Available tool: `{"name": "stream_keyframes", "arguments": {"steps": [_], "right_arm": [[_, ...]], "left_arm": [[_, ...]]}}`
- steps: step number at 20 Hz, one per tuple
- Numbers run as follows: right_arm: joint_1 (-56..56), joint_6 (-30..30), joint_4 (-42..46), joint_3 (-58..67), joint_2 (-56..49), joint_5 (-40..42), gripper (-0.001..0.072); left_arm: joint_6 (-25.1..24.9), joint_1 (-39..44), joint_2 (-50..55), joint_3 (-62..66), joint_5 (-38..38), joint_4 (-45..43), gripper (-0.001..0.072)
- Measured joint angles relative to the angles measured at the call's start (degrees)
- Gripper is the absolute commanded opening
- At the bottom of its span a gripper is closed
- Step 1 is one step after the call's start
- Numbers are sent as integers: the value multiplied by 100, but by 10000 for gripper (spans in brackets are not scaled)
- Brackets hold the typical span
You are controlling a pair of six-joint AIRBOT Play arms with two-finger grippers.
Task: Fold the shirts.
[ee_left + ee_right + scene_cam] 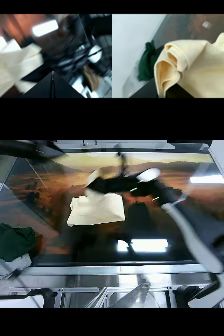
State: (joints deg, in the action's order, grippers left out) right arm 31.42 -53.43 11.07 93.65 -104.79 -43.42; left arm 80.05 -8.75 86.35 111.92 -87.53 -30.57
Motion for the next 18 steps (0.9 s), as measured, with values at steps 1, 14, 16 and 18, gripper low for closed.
{"name": "stream_keyframes", "arguments": {"steps": [1,14,16,18], "right_arm": [[372,129,-116,192,-330,466,608],[-446,-1473,2559,1694,-555,-791,23],[-935,-2103,3453,1572,-413,-1663,440],[-1294,-2507,4044,1351,-413,-2208,704]], "left_arm": [[-83,-343,-297,-96,-9,4,27],[-1178,-2006,-2072,-2465,483,66,27],[-1292,-2004,-2107,-2704,409,70,27],[-1410,-1930,-2120,-2876,376,68,27]]}}
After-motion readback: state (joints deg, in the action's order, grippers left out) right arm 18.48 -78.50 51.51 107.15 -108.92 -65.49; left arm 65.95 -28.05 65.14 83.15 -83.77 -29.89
